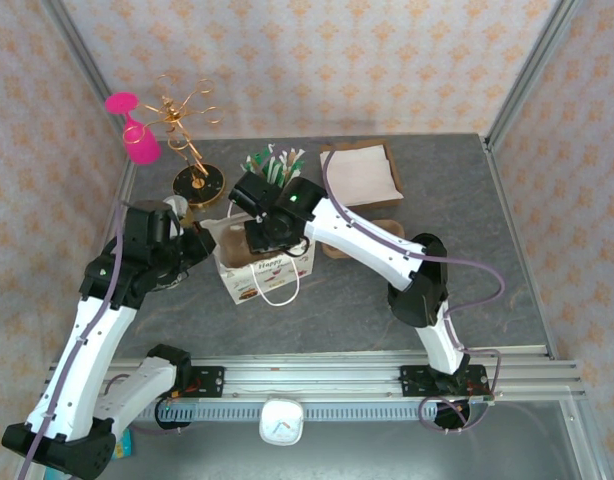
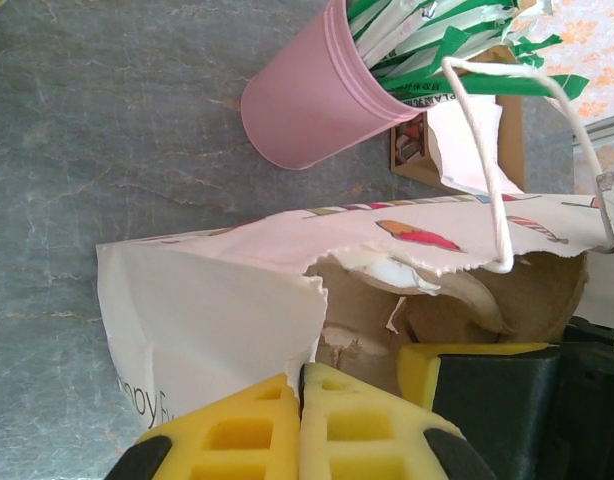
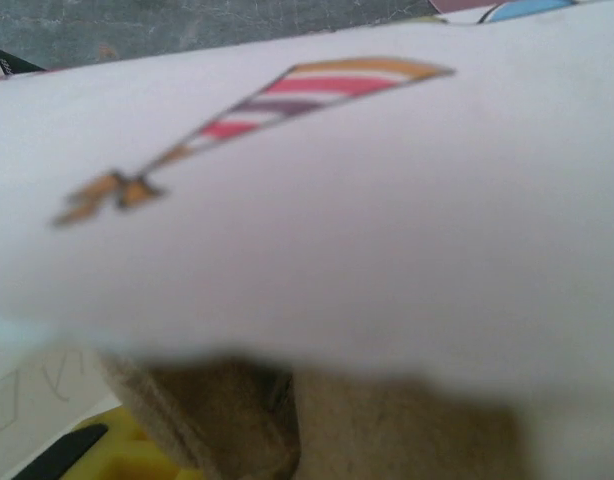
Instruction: Pack the takeout coffee
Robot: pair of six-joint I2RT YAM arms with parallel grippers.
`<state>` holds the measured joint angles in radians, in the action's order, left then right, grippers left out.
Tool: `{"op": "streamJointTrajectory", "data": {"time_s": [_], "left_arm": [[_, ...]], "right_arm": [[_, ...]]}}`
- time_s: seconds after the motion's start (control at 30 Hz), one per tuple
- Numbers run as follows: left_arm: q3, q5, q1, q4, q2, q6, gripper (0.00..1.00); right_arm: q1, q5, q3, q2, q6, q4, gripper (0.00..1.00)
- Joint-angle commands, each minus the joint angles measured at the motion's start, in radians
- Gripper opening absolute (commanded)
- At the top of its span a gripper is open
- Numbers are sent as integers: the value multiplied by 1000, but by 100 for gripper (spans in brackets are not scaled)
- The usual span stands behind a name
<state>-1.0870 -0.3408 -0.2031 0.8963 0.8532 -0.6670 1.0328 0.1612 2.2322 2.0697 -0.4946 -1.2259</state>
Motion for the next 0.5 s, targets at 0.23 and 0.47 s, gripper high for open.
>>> {"op": "streamJointTrajectory", "data": {"time_s": [0.23,0.47], "left_arm": [[3,-38,-12,-3,3,28,8],[-24,-23,-12,16,14,39,9]], "right_arm": [[-25,31,85,78,-30,-44,32],[-25,28,67,80,-32,-55,33]]}}
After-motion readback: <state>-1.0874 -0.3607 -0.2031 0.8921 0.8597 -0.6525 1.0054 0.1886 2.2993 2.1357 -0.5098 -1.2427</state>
